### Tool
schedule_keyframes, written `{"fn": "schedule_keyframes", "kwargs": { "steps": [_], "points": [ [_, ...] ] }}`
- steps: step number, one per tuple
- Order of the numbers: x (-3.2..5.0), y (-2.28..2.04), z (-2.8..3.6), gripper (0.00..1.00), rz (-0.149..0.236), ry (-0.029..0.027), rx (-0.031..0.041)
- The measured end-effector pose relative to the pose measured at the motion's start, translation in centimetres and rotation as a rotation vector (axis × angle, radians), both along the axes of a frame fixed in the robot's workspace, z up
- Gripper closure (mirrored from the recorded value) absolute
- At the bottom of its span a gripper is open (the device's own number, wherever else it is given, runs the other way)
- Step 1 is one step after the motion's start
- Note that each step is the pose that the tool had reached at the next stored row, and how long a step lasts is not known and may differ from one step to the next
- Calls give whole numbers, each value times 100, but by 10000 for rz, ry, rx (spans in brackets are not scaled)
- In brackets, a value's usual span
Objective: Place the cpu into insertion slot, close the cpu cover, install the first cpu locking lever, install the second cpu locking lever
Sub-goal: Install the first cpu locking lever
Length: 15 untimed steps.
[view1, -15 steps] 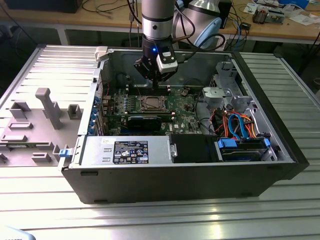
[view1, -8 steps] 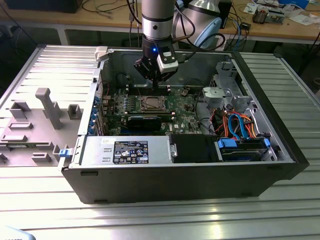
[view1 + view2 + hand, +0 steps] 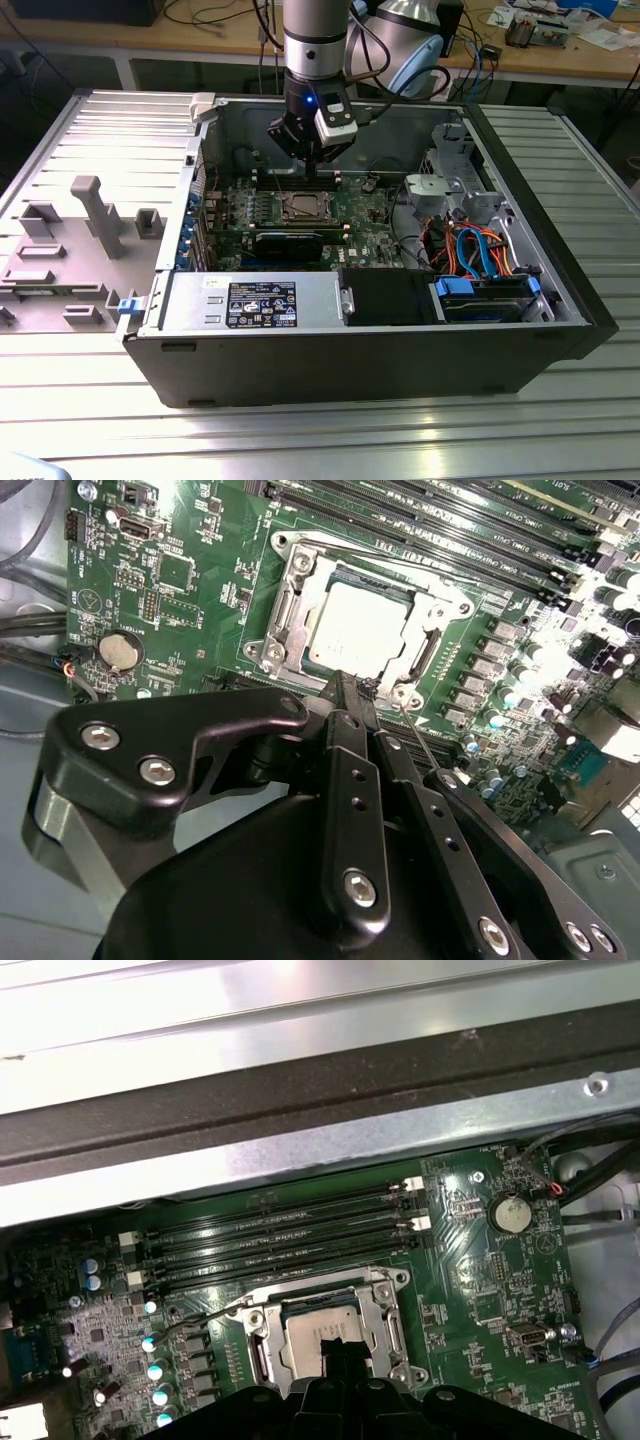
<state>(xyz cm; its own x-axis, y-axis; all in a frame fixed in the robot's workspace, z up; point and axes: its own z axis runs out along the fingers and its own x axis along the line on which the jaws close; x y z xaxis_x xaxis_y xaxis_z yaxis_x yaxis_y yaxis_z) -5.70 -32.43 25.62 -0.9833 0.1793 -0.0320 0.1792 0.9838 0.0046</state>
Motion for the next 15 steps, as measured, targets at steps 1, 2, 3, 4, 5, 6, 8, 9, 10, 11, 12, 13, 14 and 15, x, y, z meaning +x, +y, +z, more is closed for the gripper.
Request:
{"fn": "schedule_keyframes", "kwargs": {
  "steps": [1, 2, 3, 4, 5, 6, 8, 9, 10, 11, 12, 13, 14, 15],
  "points": [
    [0, 0, 0, 89, 14, 0, -1],
    [0, 0, 0, 89, 31, 0, 0],
    [0, 0, 0, 89, 47, 0, 0],
    [0, 0, 0, 89, 68, 0, 0],
    [0, 0, 0, 89, 93, 0, 0],
    [0, 0, 0, 89, 109, 0, -1],
    [0, 0, 0, 89, 150, 0, -1],
    [0, 0, 0, 89, 179, 0, 0],
    [0, 0, 0, 89, 211, -1, 0],
    [0, 0, 0, 89, 242, 0, -1],
    [0, 0, 0, 89, 271, 0, 0],
    [0, 0, 0, 89, 305, -1, 0],
    [0, 0, 0, 89, 325, 0, 0],
    [0, 0, 0, 89, 339, 0, 0]
  ]
}}
